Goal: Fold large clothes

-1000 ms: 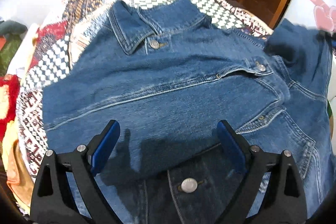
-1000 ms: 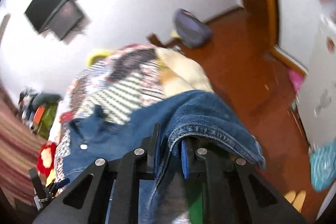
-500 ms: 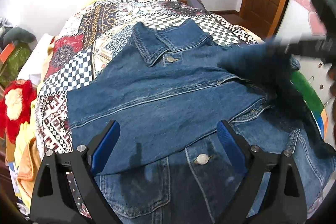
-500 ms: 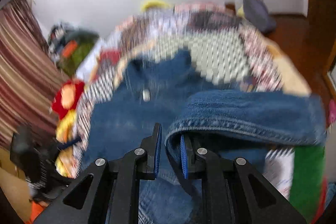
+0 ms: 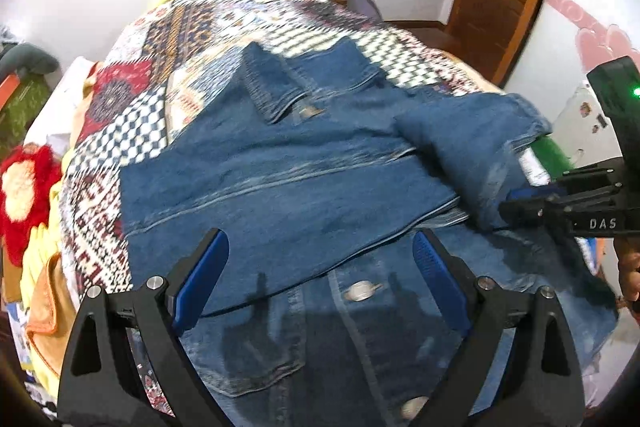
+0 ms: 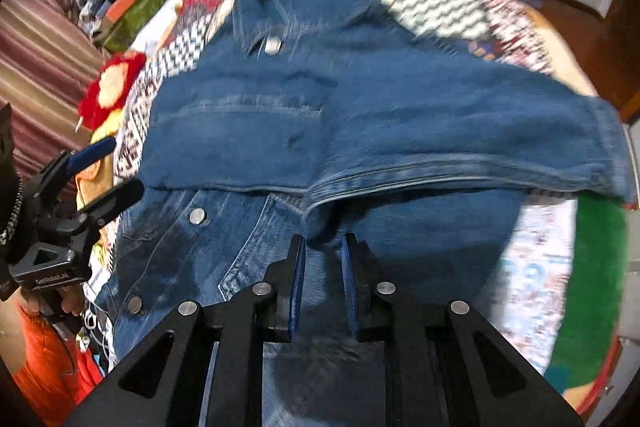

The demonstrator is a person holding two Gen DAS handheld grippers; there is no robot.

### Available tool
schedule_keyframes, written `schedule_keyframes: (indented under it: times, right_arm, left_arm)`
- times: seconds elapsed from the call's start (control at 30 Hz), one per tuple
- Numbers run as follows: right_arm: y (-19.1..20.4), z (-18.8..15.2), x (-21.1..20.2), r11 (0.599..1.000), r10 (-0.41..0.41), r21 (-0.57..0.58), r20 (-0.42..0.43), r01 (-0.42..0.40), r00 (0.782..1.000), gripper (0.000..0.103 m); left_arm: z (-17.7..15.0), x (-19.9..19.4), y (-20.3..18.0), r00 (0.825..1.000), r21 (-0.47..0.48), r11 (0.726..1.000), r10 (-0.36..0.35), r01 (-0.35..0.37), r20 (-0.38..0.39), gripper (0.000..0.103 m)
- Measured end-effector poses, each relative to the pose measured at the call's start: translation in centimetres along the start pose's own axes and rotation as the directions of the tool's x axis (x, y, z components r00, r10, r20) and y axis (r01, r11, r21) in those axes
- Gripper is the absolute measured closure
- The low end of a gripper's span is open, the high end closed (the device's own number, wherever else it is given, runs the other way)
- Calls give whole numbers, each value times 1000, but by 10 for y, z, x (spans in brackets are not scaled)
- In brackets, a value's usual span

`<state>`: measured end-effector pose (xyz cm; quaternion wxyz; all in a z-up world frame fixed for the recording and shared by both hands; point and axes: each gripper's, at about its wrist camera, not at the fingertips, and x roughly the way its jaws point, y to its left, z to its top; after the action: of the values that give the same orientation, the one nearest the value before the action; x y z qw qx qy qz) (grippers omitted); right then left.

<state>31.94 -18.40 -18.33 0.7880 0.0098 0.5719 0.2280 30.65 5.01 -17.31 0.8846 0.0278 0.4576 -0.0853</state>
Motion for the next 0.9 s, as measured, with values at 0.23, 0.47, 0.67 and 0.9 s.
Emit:
schedule_keyframes:
  times: [0.23,0.47,0.67,0.9]
  right_arm:
    - [-56,-5,-74,990,-80,129,199,55,977,89]
    - [-107,-26,-133,959,-235,228,316,167,919,88]
    - [-155,-53,-148,933,-247,333,324,134,913,88]
    - [-185,-81,-137,910,-251,395,284,125,925,88]
  left_arm:
    - [46,-6,-63,998,138,989,-64,59,28,9]
    - [92,30,-146,975,232,948,-206,219,-77,7]
    - [101,95,-220,948,306,912,-202,273,-245,7]
    - [99,152,-261,949,422,876,-109,232,-294,9]
